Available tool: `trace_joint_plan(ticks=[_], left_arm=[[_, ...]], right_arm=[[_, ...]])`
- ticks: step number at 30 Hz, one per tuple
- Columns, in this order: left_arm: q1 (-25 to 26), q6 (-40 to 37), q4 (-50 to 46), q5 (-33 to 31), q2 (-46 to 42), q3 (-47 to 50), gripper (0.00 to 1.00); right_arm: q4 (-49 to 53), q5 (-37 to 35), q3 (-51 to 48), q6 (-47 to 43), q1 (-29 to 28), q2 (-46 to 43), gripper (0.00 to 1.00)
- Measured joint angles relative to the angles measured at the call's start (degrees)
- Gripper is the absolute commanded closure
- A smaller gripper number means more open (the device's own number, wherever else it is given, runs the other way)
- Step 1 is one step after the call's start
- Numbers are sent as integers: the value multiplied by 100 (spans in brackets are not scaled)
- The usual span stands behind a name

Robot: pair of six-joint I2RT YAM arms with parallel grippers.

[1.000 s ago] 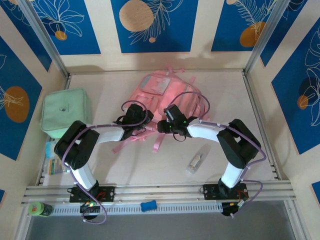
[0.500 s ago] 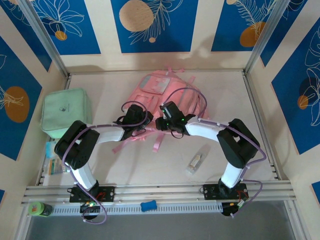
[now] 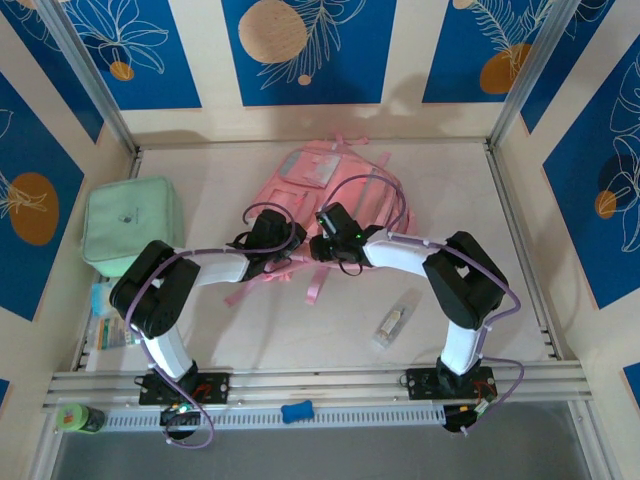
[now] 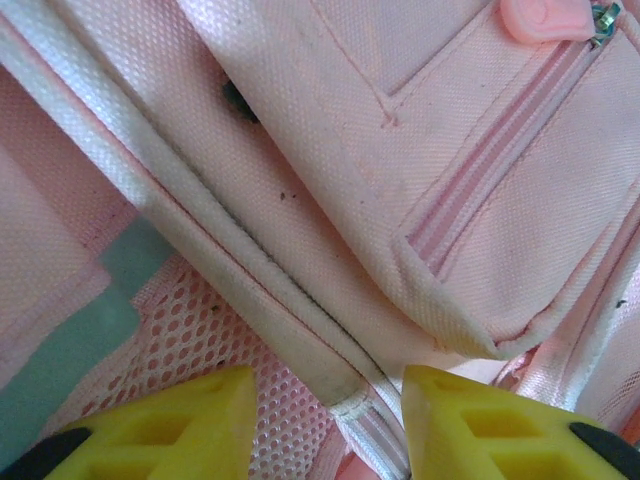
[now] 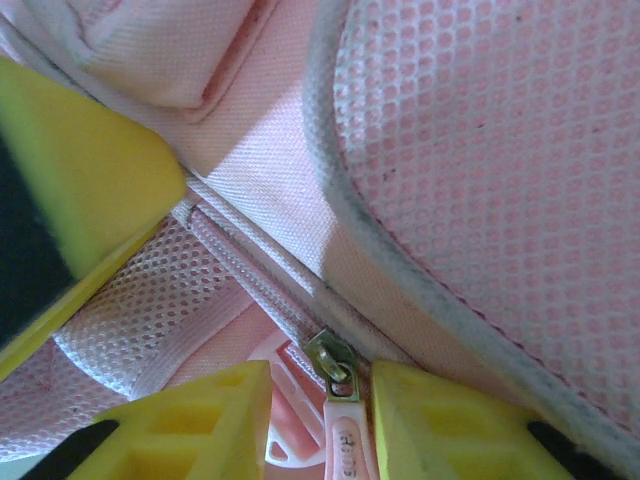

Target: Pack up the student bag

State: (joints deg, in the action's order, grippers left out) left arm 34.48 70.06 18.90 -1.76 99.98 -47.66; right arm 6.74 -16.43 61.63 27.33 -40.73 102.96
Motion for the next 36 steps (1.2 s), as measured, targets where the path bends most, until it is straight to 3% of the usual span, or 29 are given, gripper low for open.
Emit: trace_joint_plan(ticks=[15, 26, 36], left_arm=[[-39, -2, 44, 4, 140, -20, 57], [-72, 4, 153, 22, 223, -28, 57], [-72, 13, 186, 22, 247, -26, 57]], right_arm=[[197, -184, 63, 529, -63, 39, 61], [531, 160, 293, 1073, -28, 39, 71], [699, 175, 310, 1325, -7, -131, 66]])
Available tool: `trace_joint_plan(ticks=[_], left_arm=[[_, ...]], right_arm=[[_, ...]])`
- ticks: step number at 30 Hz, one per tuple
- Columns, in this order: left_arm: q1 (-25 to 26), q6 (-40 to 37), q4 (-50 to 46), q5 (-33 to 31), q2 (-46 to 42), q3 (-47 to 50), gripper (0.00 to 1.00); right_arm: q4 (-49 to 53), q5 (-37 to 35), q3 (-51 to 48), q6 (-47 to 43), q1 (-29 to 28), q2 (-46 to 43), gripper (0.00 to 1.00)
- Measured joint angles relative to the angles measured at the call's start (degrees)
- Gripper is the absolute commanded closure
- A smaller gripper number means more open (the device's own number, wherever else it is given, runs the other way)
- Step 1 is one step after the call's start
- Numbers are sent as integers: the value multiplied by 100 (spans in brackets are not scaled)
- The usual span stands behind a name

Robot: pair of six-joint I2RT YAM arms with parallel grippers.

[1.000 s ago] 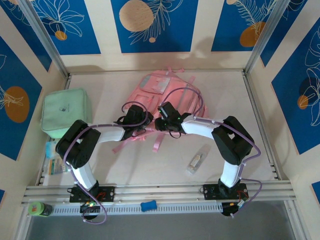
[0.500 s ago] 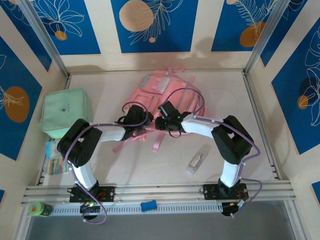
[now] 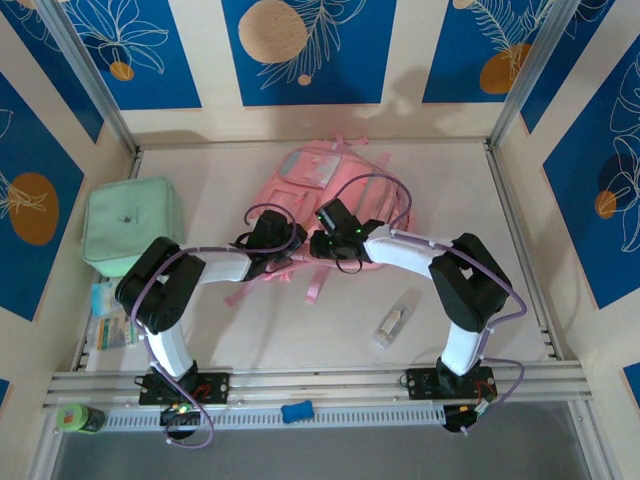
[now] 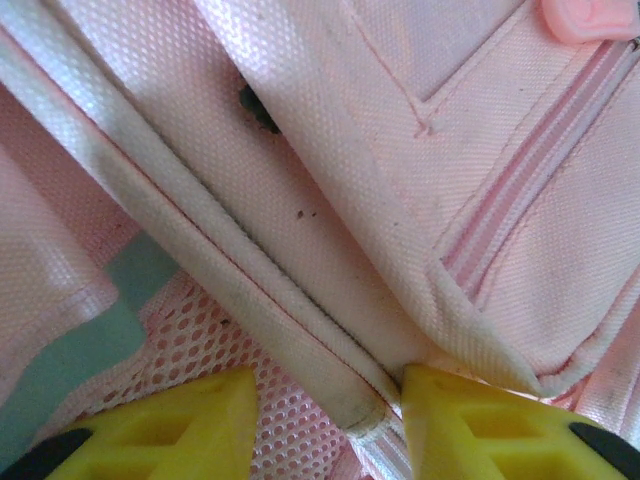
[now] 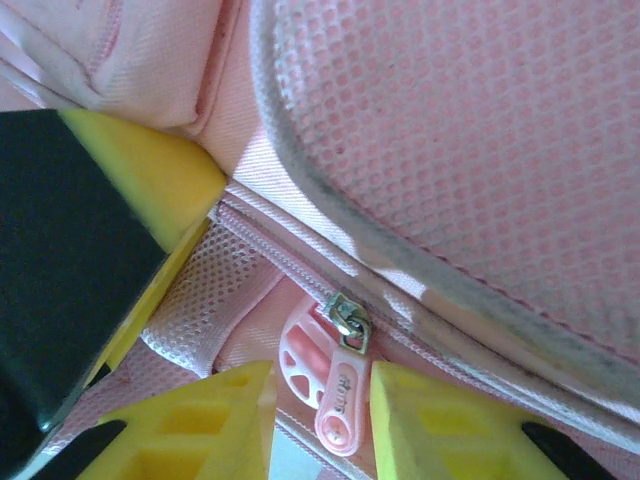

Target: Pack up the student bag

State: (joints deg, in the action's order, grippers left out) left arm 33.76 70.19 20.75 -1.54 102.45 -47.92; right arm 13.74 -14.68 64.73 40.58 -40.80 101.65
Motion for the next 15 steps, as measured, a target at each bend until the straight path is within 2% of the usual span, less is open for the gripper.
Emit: trace_joint_plan(ticks=[4, 10, 15], left_arm=[[0, 2, 7, 0, 0, 0, 57], [0, -11, 0, 2, 0, -2, 57], [0, -13, -4, 0, 0, -2, 57]], right_arm=[[155, -59, 0, 22, 37, 17, 66], [98, 35, 0, 39, 31, 197, 72], [245, 76, 201, 33, 33, 330, 73]])
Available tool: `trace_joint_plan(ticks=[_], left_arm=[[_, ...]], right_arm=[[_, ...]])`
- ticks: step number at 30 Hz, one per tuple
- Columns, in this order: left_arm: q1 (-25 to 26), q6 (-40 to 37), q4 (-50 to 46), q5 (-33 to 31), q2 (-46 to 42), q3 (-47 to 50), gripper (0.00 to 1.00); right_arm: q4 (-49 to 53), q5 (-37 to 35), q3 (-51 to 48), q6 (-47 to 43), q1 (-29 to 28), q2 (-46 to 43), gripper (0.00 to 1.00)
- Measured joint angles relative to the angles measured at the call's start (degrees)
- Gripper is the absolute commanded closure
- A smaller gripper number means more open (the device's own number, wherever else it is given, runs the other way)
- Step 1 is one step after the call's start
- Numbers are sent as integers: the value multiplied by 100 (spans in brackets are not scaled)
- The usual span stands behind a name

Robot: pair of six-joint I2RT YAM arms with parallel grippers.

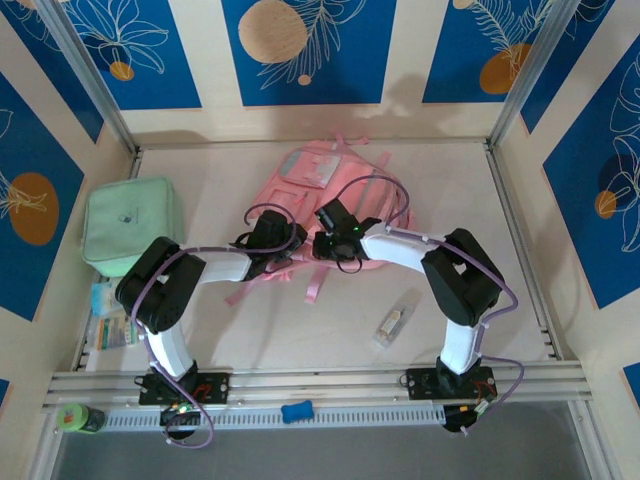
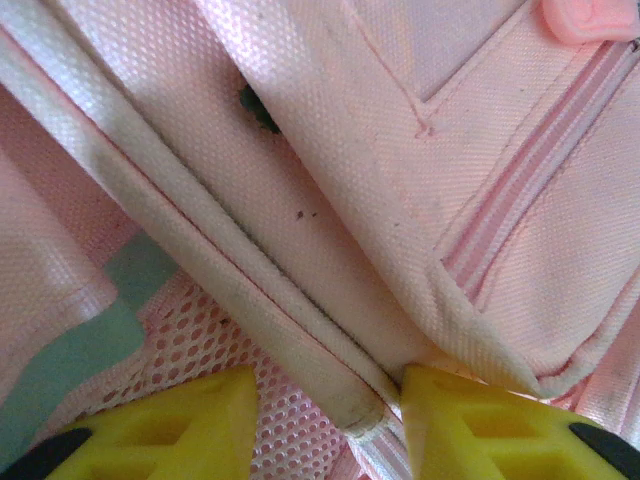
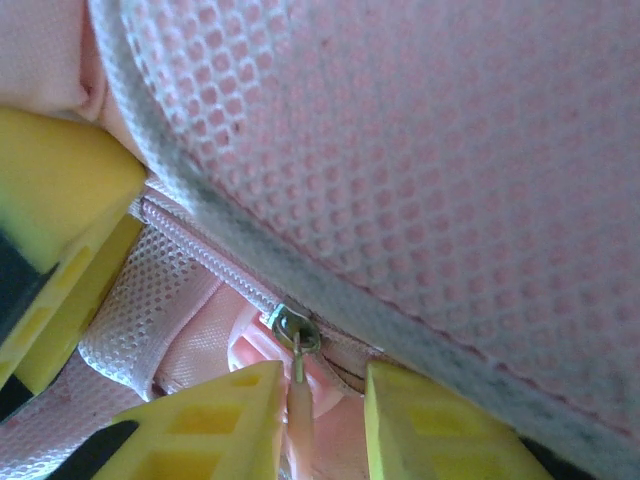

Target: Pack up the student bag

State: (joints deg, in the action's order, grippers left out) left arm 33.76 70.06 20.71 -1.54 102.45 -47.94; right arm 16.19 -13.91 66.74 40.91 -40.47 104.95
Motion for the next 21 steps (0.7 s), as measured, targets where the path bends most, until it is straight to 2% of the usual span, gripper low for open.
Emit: trace_joint_plan(ticks=[21], left_arm=[[-57, -4, 11, 2, 0, 0, 57]], right_arm=[[516, -142, 348, -350, -83, 92, 100]])
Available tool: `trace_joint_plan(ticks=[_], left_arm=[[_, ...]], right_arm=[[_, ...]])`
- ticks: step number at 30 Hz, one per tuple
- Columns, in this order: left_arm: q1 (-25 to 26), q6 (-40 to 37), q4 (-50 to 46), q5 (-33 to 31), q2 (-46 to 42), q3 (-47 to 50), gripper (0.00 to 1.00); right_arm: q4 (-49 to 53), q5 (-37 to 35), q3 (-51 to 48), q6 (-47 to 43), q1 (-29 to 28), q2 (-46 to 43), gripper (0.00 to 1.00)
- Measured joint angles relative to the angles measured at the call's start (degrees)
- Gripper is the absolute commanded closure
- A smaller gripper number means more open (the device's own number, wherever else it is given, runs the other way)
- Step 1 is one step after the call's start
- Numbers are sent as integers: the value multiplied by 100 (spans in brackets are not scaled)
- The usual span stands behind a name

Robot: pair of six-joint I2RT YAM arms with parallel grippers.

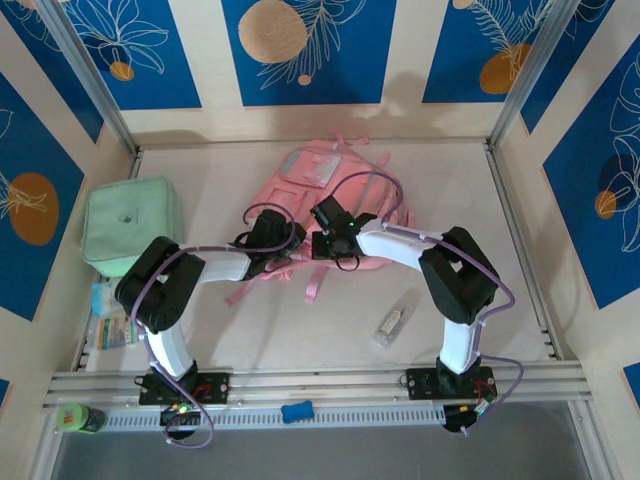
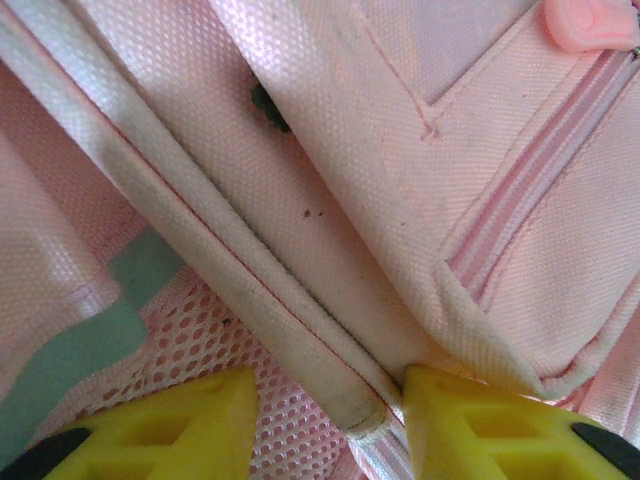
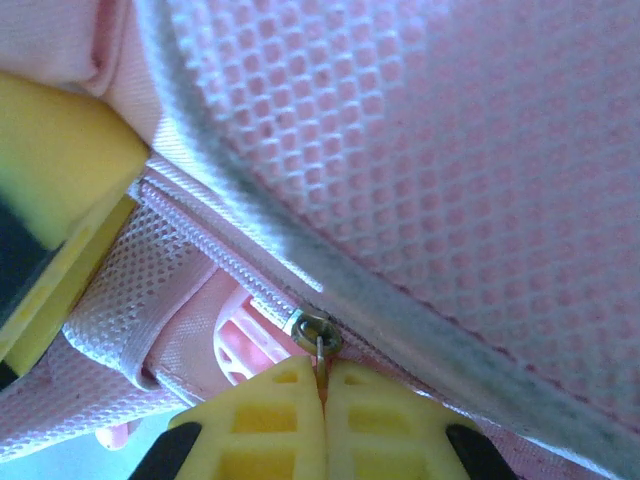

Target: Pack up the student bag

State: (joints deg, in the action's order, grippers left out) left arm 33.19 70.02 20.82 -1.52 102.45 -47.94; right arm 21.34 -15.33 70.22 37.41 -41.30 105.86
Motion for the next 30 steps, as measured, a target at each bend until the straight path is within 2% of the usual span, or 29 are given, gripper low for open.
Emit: trace_joint_plan(ticks=[5, 10, 15, 21, 23, 30], left_arm=[[-146, -2, 138, 295, 7, 61, 57], [-289, -146, 125, 542, 4, 59, 57], [-415, -485, -260, 575, 7, -149, 58], [-437, -647, -455, 575, -74, -173, 58], [-424, -632, -540, 542, -199, -136, 58], [-330, -431, -636, 435, -439, 48, 58]], right_arm=[[225, -197, -13, -127, -116, -199, 100], [505, -365, -431, -227, -133, -710, 100], [796, -398, -638, -321, -35, -966, 100], [643, -227, -732, -422, -37, -920, 100], [649, -219, -697, -437, -31, -791, 94], [654, -177, -487, -595, 20, -321, 90]])
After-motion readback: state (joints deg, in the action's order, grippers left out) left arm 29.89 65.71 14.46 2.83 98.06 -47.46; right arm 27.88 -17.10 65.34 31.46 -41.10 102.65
